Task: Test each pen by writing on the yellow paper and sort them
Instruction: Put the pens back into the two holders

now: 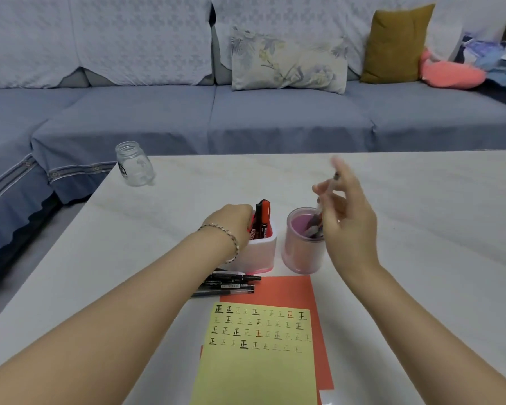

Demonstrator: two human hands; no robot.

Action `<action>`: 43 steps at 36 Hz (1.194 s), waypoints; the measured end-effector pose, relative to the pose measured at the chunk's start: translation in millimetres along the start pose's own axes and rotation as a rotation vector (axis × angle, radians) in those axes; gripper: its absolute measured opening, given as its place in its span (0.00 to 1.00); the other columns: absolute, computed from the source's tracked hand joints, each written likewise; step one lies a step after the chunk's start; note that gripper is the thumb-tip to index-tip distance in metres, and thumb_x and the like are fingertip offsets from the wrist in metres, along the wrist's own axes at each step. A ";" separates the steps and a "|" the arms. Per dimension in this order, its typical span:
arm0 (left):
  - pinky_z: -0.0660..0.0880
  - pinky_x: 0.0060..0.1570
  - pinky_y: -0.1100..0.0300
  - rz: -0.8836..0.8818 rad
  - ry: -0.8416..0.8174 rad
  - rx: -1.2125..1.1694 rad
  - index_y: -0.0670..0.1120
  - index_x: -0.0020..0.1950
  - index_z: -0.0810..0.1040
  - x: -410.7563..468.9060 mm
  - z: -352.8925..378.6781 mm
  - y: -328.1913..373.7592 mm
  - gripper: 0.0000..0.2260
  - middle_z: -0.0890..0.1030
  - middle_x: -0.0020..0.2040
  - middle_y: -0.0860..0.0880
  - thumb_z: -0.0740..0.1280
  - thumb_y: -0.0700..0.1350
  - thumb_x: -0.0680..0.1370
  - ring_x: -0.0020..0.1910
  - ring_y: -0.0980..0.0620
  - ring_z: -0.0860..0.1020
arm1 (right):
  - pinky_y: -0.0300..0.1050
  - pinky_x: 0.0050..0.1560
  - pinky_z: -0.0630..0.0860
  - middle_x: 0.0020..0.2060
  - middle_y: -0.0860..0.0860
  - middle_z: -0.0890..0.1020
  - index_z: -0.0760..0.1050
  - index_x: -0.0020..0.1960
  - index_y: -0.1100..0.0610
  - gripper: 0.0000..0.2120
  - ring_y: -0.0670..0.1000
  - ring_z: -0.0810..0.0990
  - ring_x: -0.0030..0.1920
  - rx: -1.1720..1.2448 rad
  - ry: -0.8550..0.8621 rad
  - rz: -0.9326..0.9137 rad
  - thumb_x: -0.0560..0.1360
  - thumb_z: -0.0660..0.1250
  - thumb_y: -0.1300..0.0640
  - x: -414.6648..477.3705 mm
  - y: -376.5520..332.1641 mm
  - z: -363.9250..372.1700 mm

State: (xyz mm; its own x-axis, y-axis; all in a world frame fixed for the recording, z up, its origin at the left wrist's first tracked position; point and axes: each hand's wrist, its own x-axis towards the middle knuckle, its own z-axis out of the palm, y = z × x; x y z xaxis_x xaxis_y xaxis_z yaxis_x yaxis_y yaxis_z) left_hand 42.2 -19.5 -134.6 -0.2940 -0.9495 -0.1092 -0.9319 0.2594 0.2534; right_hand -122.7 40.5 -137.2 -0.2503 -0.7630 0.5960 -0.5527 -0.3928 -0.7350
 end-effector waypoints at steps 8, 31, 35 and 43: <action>0.67 0.55 0.53 0.092 0.272 -0.027 0.46 0.66 0.65 5.8 13.6 1.0 0.15 0.69 0.61 0.43 0.54 0.46 0.81 0.58 0.44 0.67 | 0.43 0.56 0.74 0.51 0.55 0.81 0.78 0.58 0.61 0.14 0.51 0.76 0.55 -0.271 -0.104 -0.024 0.74 0.64 0.70 -10.9 26.4 7.1; 0.63 0.58 0.60 0.027 0.095 -0.002 0.52 0.69 0.66 -81.7 80.2 -115.7 0.21 0.68 0.66 0.53 0.64 0.47 0.76 0.61 0.51 0.69 | 0.45 0.63 0.65 0.65 0.54 0.70 0.65 0.68 0.59 0.19 0.55 0.67 0.65 -0.585 -0.993 -0.175 0.77 0.58 0.61 -76.4 -4.4 103.3; 0.64 0.59 0.60 -0.068 0.078 -0.132 0.52 0.68 0.66 -76.8 86.4 -116.7 0.22 0.69 0.62 0.52 0.66 0.48 0.75 0.61 0.51 0.65 | 0.48 0.54 0.66 0.58 0.56 0.70 0.67 0.64 0.60 0.17 0.58 0.68 0.59 -0.752 -1.042 -0.259 0.76 0.58 0.63 -79.0 1.1 124.5; 0.60 0.58 0.62 -0.063 0.108 -0.052 0.50 0.65 0.69 -82.4 92.9 -114.6 0.17 0.68 0.62 0.52 0.63 0.50 0.77 0.61 0.51 0.63 | 0.47 0.47 0.65 0.56 0.58 0.70 0.69 0.59 0.61 0.12 0.58 0.69 0.56 -0.846 -1.117 -0.305 0.76 0.59 0.63 -74.5 -0.5 135.3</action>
State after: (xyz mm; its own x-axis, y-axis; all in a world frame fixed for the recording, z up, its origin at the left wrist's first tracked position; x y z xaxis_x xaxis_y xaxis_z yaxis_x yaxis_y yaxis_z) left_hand 153.5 45.3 -243.9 -0.2079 -0.9779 -0.0234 -0.9349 0.1917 0.2987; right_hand 3.7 28.1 -225.0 0.4871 -0.8583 -0.1613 -0.8680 -0.4962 0.0192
